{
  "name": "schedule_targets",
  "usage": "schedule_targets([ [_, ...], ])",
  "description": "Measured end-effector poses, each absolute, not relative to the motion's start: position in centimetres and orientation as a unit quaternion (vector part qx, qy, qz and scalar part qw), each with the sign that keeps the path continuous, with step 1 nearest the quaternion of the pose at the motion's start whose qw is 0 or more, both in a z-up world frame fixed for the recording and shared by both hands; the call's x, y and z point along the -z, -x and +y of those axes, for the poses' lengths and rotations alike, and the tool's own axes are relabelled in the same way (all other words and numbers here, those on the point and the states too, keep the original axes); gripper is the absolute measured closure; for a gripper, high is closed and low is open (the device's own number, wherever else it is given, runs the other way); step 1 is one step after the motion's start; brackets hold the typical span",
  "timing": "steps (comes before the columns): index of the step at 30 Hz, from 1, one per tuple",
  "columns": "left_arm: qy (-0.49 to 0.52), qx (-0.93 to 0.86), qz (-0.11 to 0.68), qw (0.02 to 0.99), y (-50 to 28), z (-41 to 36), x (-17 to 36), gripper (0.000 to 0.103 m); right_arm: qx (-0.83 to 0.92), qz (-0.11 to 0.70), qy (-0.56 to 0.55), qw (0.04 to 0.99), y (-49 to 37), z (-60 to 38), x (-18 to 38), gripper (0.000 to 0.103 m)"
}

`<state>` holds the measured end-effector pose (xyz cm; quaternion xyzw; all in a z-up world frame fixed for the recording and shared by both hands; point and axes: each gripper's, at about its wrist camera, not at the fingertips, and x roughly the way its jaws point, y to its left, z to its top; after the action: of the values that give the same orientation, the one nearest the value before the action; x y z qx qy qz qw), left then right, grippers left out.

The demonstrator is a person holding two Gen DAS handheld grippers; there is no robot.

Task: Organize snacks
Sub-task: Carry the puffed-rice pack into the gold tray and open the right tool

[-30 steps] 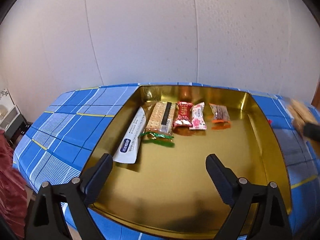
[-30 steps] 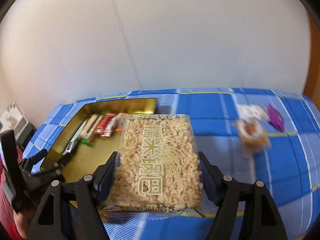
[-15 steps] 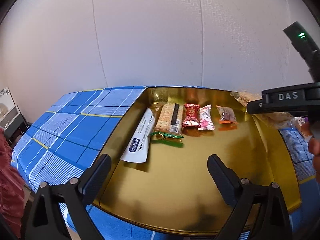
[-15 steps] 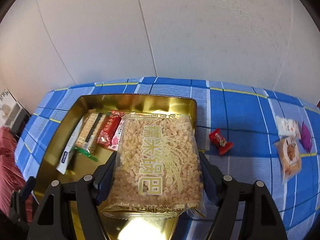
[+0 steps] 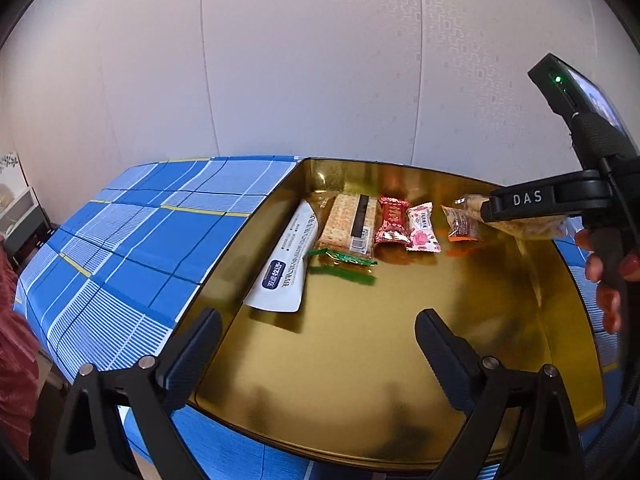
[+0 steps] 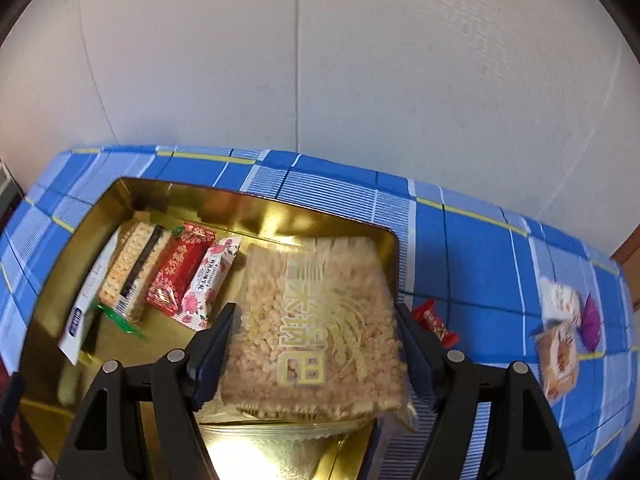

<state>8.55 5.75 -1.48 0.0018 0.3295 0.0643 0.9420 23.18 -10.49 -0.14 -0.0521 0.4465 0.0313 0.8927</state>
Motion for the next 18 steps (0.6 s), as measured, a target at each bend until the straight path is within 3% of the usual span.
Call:
schedule_targets([
  [11,0.014,-0.068,0.331,0.941,-8.8,6.4,1.5,0.005,-0.012,0.413,0.091,0.906,-22.1,-9.6,-0.7,0.027],
  [18,0.016,-0.070,0.332,0.941,-8.8,6.4,1.4,0.005,-0.024,0.394,0.061,0.917,-20.3,-11.6,-2.2,0.027],
])
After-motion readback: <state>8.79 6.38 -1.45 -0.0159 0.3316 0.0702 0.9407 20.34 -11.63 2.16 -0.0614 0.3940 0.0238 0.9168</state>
